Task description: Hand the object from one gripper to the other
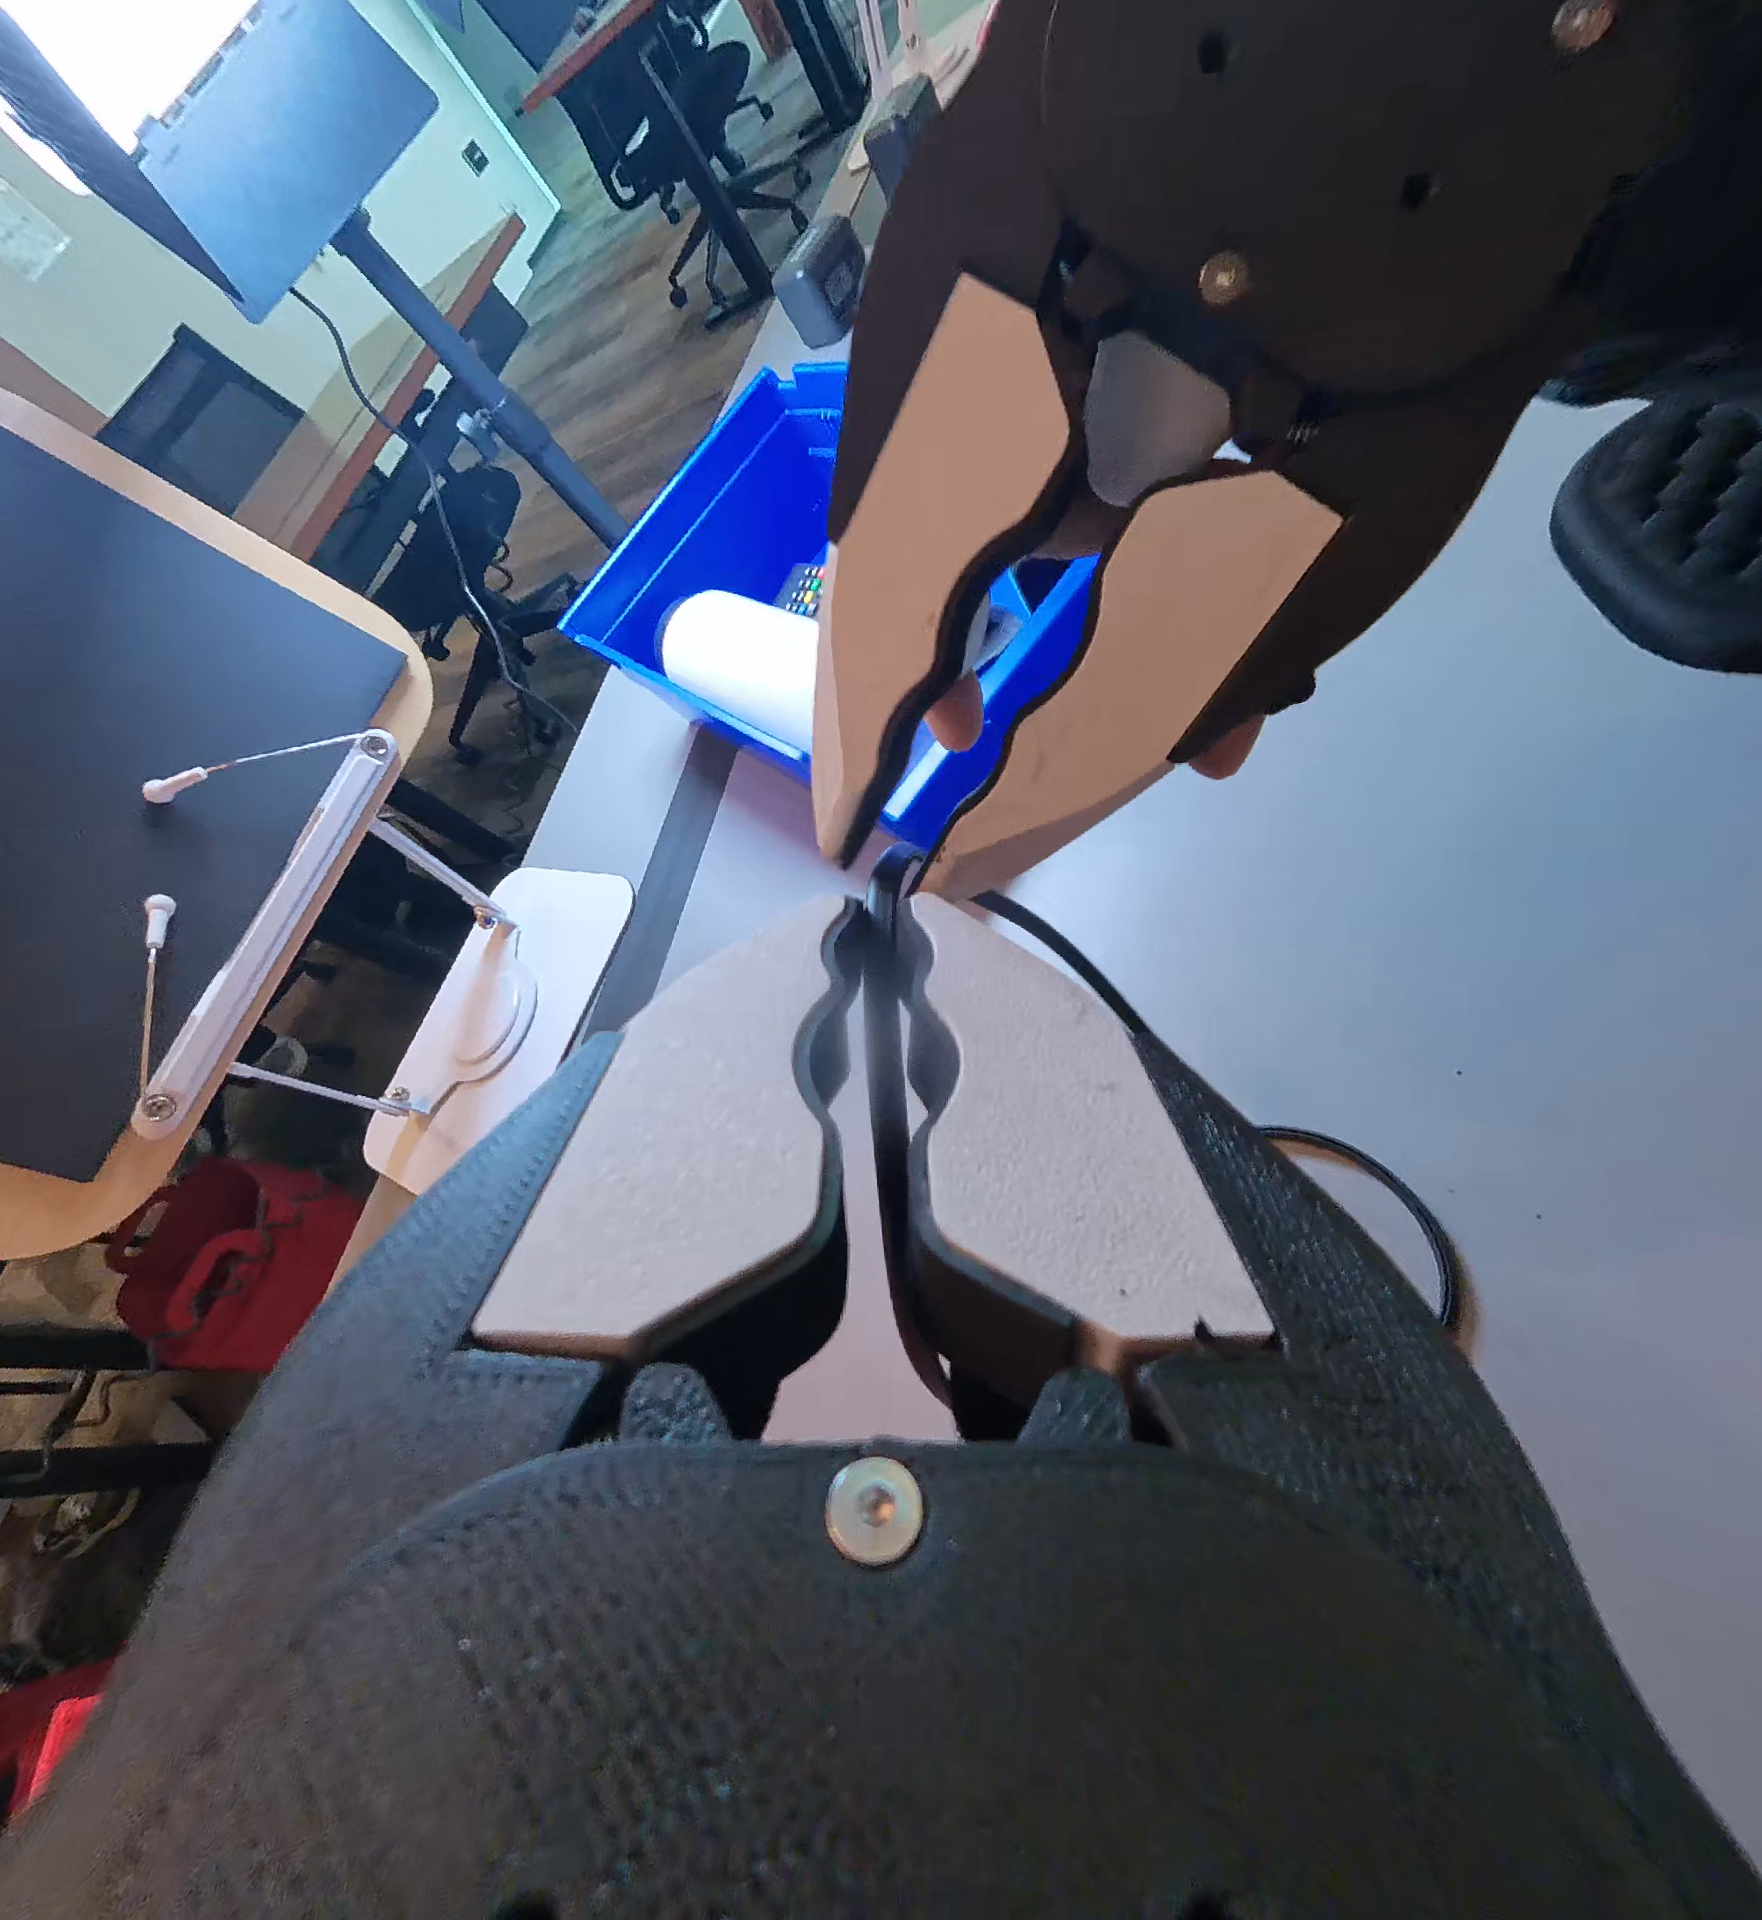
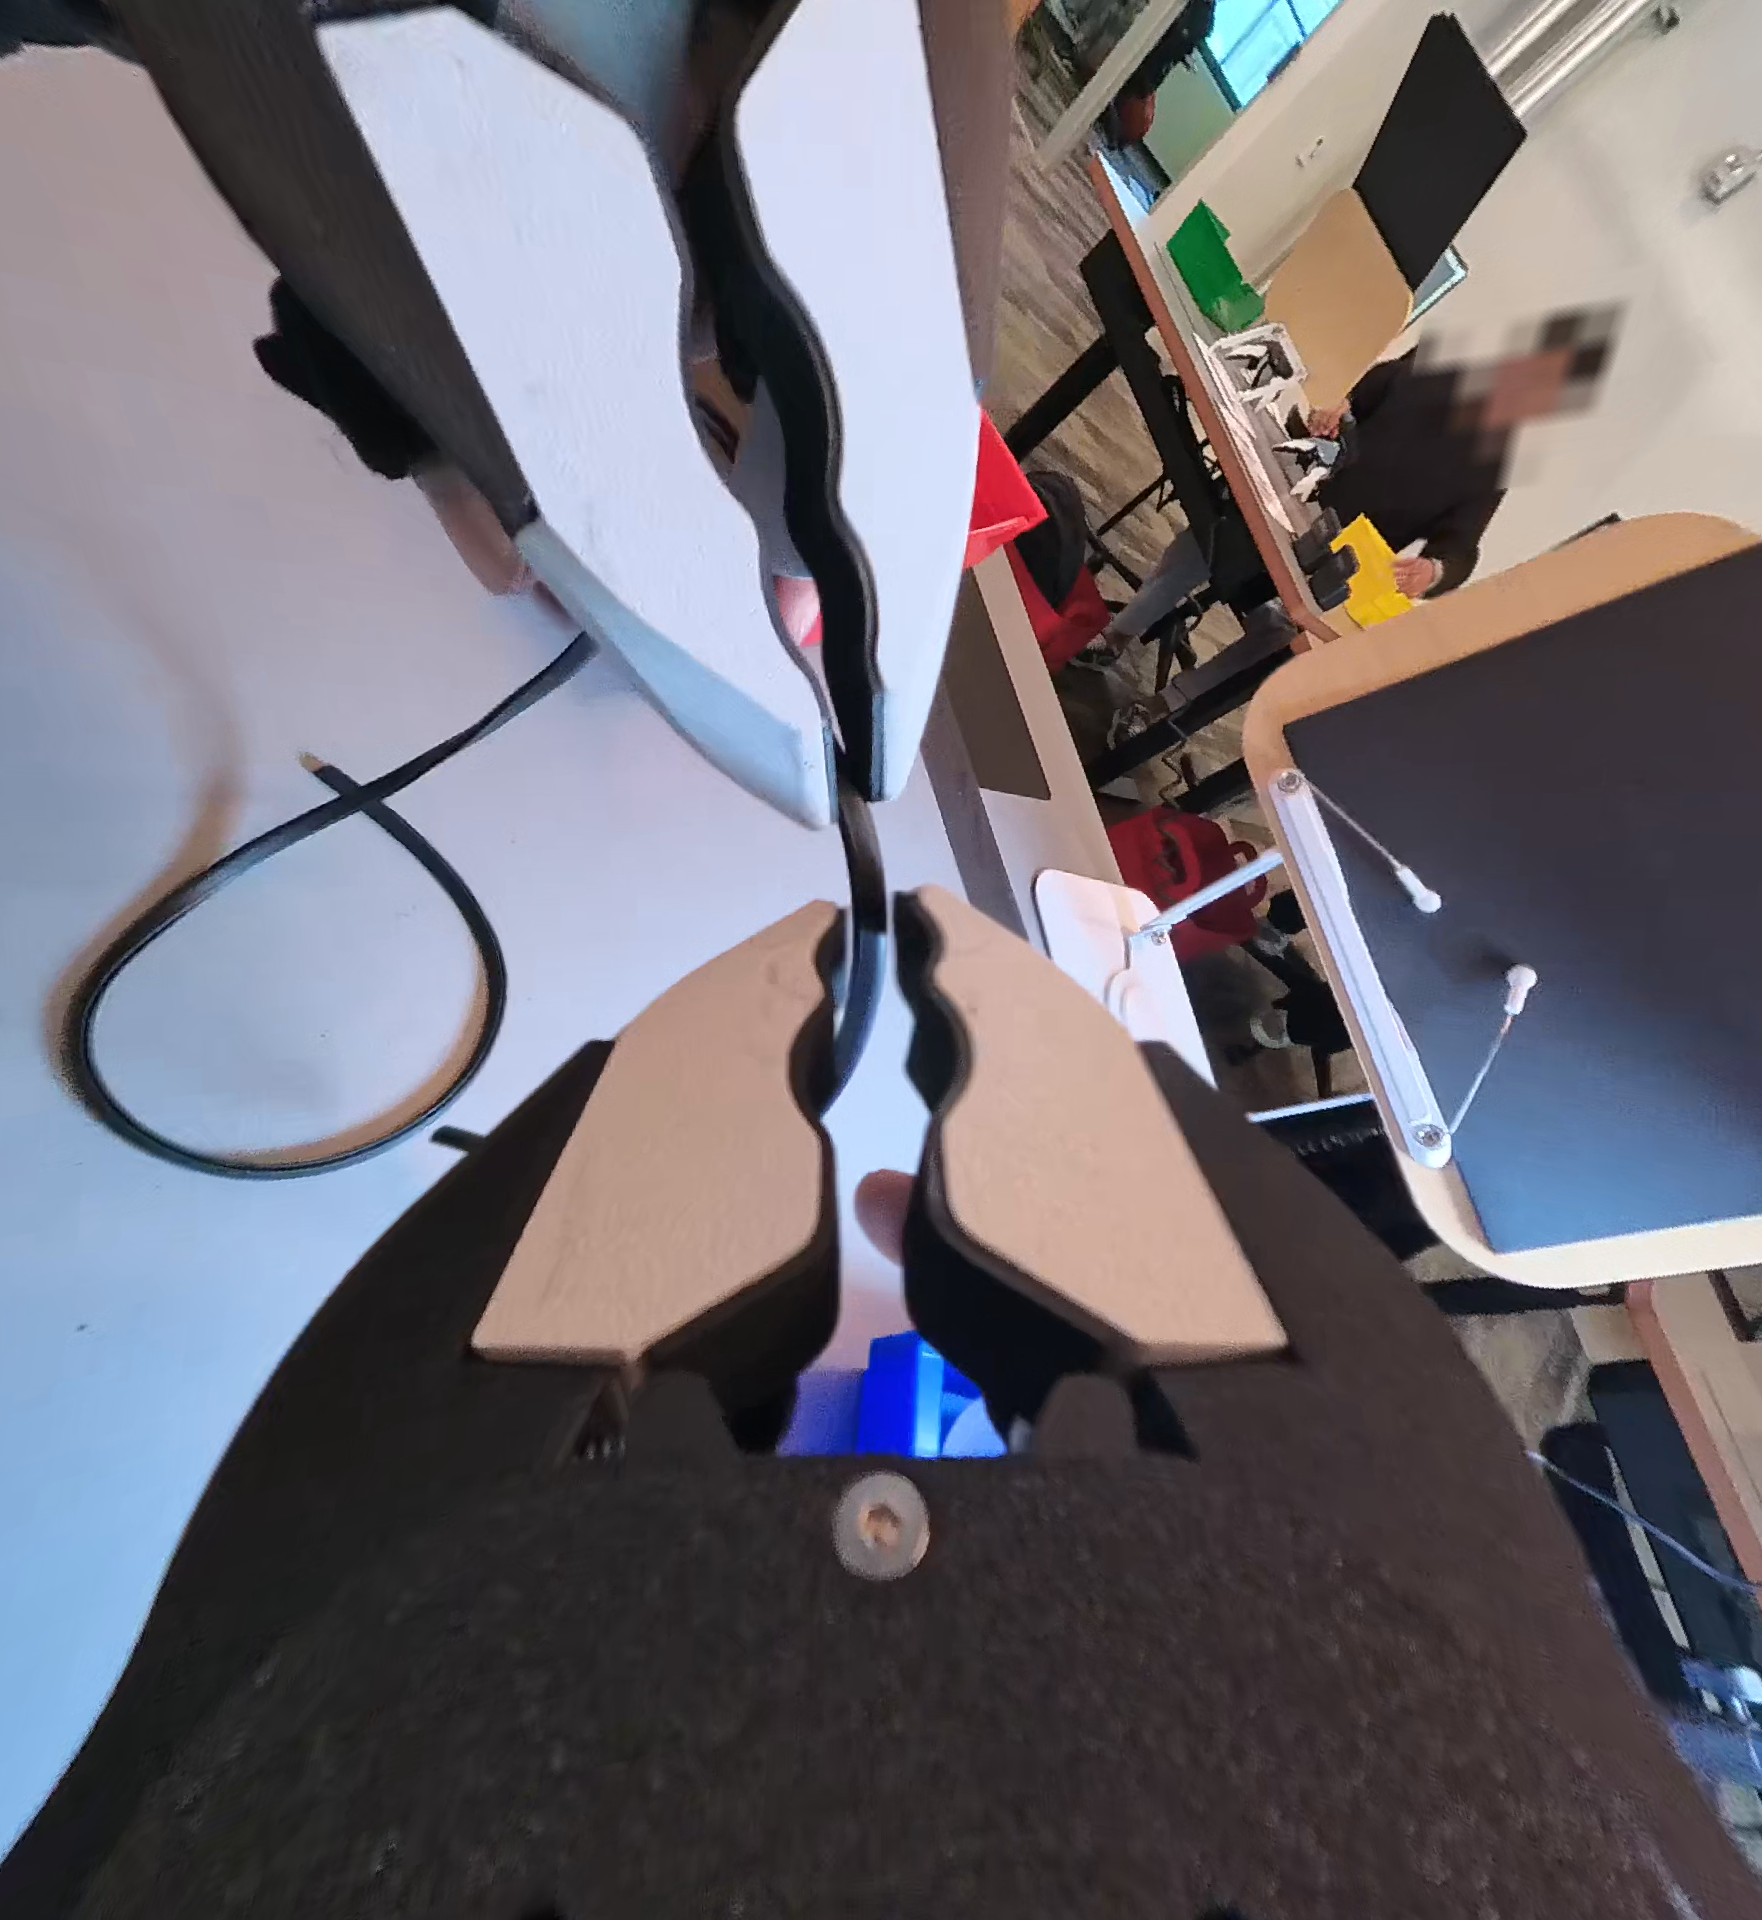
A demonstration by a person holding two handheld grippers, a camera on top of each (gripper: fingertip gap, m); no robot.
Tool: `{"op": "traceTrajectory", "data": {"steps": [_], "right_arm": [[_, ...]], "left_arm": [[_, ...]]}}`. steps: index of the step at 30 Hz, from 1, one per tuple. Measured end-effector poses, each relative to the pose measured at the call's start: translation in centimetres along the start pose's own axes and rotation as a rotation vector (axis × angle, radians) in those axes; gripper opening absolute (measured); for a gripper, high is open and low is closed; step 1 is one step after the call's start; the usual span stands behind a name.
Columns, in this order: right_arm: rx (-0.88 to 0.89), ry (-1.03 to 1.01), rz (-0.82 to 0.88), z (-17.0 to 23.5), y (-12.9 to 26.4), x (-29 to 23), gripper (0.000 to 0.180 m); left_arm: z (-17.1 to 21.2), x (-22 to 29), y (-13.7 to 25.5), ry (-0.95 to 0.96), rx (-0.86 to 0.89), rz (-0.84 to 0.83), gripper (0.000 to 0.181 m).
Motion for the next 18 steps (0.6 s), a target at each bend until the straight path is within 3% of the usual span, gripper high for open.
{"op": "traceTrajectory", "data": {"steps": [11, 18], "right_arm": [[-0.032, 0.053, 0.004, -0.8, -0.1, -0.4, 0.006], [0.004, -0.013, 0.005, 0.2, 0.1, 0.3, 0.009]], "left_arm": [[0.6, 0.3, -0.6, -0.026, -0.071, -0.009, 0.007], [-0.1, -0.2, 0.4, 0.003, 0.005, 0.005, 0.006]]}}
Point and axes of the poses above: each gripper's, where its closed fingertips meet, y back along the fingers, z out of its underside, x = y × z across the jaws, the point moved 8 cm from there along y, back along the fingers, and after that the axes turned 15 degrees about y, right-handed, at the moved point
